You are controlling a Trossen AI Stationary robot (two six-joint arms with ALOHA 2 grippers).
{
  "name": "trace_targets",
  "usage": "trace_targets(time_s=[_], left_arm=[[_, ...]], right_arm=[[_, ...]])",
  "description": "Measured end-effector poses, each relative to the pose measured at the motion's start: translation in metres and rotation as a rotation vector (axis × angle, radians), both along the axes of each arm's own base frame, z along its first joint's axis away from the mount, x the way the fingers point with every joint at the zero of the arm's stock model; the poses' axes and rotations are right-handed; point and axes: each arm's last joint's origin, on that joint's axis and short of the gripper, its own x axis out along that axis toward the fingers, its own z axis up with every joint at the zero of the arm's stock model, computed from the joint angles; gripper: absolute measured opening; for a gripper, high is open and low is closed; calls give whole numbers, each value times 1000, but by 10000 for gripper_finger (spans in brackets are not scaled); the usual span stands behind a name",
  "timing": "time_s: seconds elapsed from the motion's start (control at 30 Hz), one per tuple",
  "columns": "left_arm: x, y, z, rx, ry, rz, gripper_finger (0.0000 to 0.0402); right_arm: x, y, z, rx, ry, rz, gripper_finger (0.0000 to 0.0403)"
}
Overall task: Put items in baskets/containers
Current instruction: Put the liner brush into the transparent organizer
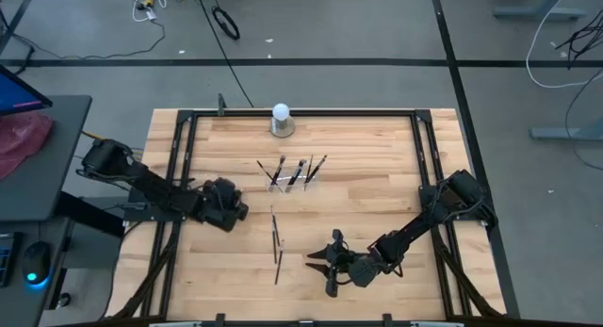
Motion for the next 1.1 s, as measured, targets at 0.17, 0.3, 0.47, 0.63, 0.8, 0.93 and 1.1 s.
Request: trace_targets(time_s=[0.17, 0.3, 0.47, 0.63, 0.8, 0.93, 1.1], left_arm=[[-5, -22, 1, -46, -67, -89, 12], [-9, -35, 5, -78, -107, -153, 11], [-12, -42, 9, -97, -130, -206, 16], [-12, -42, 10, -85, -135, -210, 15], [-12, -42, 10, -49, -140, -214, 35], [-12, -43, 10, -24, -98, -276, 83], [-15, -49, 10, -34, -52, -361, 146]], right_arm=[[0, 0, 0, 1, -1, 1, 107], [0, 0, 0, 3, -4, 1, 107], [1, 0, 1, 9, -11, -1, 107], [2, -2, 2, 16, -20, -7, 107], [2, -2, 2, 18, -21, -8, 107], [2, -2, 2, 29, -21, -12, 107], [2, -2, 2, 31, -21, -13, 107]])
